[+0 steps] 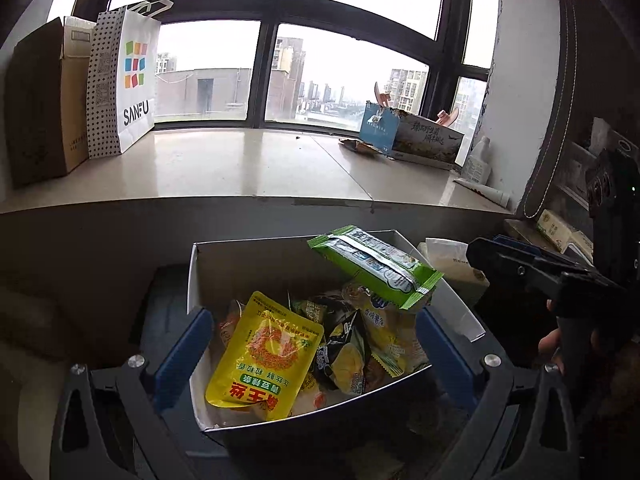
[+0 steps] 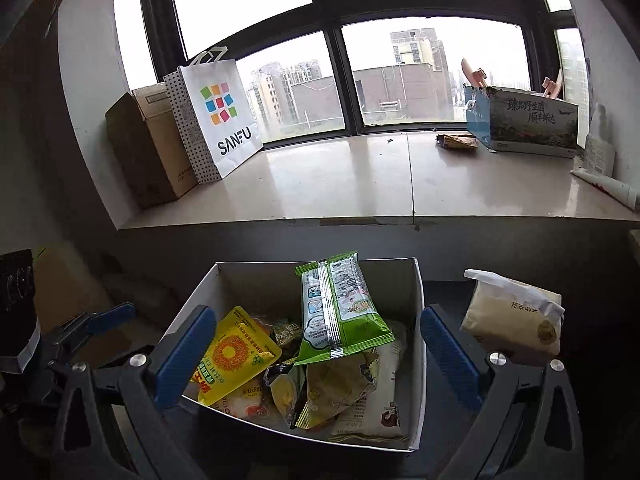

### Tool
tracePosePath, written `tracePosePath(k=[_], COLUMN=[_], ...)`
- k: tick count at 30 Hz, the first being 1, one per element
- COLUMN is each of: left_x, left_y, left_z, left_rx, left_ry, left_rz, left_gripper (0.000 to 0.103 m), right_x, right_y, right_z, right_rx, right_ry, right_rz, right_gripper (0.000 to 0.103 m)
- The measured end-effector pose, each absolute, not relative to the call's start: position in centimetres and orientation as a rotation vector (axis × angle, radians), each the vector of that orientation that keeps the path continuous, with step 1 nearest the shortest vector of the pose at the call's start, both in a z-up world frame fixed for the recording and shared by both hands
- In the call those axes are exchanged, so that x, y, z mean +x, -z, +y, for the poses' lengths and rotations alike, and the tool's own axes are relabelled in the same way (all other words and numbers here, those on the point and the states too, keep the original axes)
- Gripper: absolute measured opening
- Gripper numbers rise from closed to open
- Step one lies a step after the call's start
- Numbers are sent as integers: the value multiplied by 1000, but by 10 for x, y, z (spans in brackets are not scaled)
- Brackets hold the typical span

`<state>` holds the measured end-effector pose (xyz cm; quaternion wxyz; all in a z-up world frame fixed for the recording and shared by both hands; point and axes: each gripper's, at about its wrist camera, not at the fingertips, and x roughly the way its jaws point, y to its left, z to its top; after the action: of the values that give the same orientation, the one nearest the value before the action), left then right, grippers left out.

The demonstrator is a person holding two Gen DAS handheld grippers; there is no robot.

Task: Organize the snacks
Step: 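Lower both packets into the white box and open both grippers, then grasp the round jelly cup with the right gripper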

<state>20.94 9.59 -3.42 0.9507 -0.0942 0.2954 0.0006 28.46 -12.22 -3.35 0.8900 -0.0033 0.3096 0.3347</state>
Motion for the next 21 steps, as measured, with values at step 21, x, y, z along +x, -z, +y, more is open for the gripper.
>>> tracePosePath(k=[21], left_x=[80], left_y=[84], left_z=[49], left_rx=[-258], left_ry=[60], left_rz=[627], left_gripper=[103], right_x=[134], right_y=[132], right_z=[-226], right_rx=[29], right_ry=[-751], right_rz=[729], right_gripper=[103])
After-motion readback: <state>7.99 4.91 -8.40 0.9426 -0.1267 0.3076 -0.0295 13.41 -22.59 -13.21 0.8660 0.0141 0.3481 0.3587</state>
